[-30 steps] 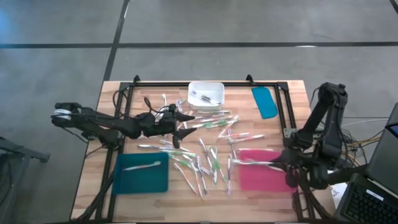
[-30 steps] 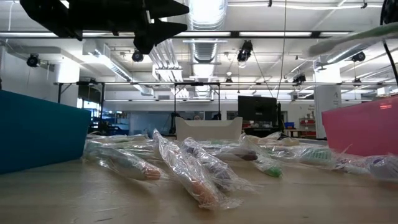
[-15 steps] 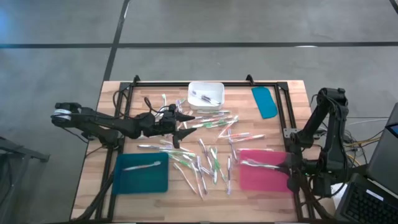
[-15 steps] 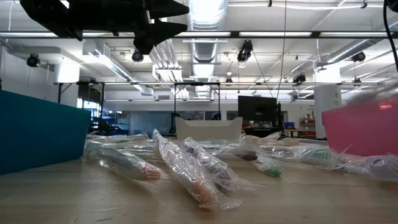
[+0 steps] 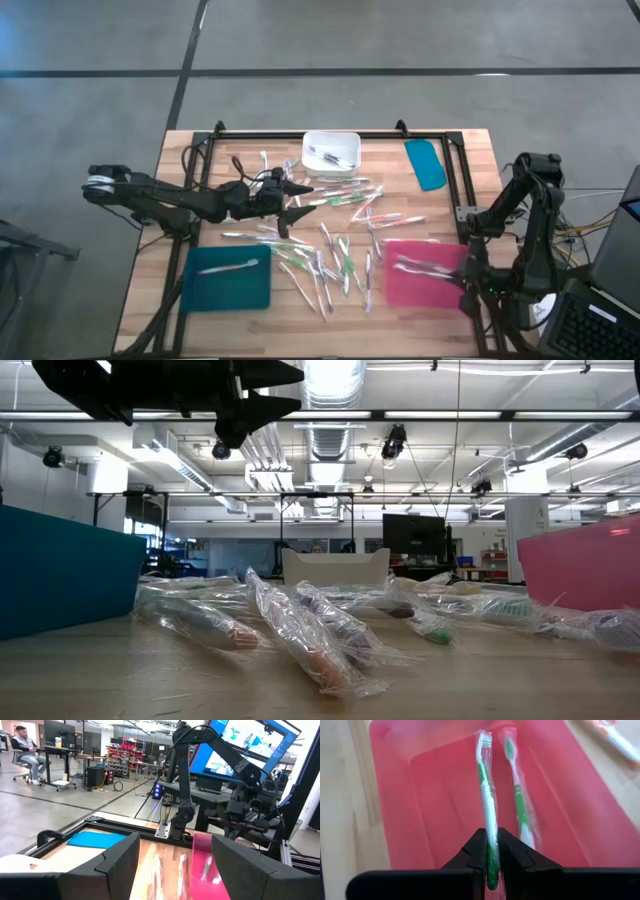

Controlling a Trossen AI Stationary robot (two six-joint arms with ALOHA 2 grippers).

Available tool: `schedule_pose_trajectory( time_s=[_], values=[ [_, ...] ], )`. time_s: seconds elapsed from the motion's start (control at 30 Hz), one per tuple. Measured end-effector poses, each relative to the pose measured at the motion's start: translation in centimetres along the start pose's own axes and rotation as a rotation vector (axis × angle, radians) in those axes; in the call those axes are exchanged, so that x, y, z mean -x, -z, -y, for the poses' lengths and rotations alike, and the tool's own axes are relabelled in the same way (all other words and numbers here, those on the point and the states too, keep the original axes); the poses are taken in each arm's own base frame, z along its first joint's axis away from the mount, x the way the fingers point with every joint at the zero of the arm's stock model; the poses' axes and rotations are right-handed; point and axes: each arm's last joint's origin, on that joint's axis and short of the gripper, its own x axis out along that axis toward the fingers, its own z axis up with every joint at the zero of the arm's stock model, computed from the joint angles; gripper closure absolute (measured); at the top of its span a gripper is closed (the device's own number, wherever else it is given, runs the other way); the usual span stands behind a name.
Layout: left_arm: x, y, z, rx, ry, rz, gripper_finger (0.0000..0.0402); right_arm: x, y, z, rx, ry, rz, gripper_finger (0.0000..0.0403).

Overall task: Pick & Place Toothbrushes
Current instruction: Put the green toothbrush into the pink bin

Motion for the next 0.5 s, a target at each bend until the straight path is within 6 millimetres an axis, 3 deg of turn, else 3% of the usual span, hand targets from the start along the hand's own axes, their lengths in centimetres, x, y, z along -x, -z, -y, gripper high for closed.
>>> schedule_pose_trajectory(
  time_s=[0.5],
  values=[
    [0.0,0.0,0.1,0.018,0.003,-0.003,0.0149,-1.2,0.6,0.1,0.012,0.027,-0.018,0.0381]
  ],
)
